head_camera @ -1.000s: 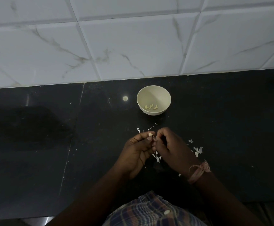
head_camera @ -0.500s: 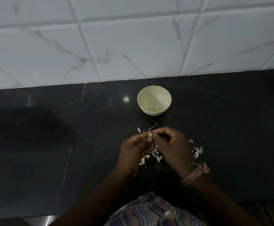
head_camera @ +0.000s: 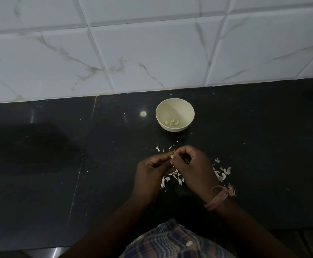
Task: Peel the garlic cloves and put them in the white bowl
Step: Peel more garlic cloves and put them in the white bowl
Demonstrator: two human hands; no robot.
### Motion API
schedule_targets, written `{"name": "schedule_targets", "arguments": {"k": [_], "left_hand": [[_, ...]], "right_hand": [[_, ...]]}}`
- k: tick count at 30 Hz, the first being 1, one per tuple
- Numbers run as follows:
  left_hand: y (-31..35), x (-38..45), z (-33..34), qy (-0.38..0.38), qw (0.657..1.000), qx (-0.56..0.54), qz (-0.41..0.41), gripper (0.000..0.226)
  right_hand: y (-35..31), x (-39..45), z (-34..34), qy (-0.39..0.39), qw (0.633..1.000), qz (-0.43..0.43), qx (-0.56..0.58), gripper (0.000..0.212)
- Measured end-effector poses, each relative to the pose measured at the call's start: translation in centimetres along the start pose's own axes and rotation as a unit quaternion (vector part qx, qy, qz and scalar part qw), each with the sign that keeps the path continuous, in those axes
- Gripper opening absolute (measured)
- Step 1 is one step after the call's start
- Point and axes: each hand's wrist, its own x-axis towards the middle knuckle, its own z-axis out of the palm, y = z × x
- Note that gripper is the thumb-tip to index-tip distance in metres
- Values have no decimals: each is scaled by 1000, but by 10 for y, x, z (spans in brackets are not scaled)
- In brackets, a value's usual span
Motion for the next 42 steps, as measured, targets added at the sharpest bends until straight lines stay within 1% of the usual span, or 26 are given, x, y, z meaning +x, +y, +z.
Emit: {"name": "schedule_targets", "arguments": {"k": [5,7,10,14,18,21,25,27,29,32,34,39,42], "left_hand": [[-3,2,3,13,1000,-18,5,26],[-4,2,4,19,999,-32,1,23],[-4,4,5,29,995,-90,-25,19],[-4,7,5,48,972,-210,-90,20],[-3,7,4,46,964,-236,-112,26],[-5,7,3,41,965,-228,-121,29],[-8,8,3,38,975,-186,-116,26],[-8,7,4,35,985,-134,-100,25],[-9,6,3,35,994,-74,-70,24],[-9,7,1,51,997,-41,-36,15],[-8,7,0,59,997,-35,-29,9],[-8,6,-3,53,998,21,-11,12],[-8,7,-4,50,998,41,-3,15]], "right_hand": [[2,0,1,-9,1000,18,-10,7],[2,1,2,-14,999,34,8,6],[0,1,3,-26,996,67,56,7],[4,1,3,0,994,92,65,9],[11,-1,1,32,992,103,68,9],[15,-2,0,46,995,74,39,13],[14,-1,-2,62,997,20,-48,34],[13,-1,-2,59,996,6,-68,28],[14,-1,-2,50,997,6,-57,14],[18,1,-3,42,998,3,-41,15],[16,0,-5,32,998,-13,-47,10],[11,4,-12,9,994,-83,-67,13],[10,5,-13,4,992,-94,-85,8]]}}
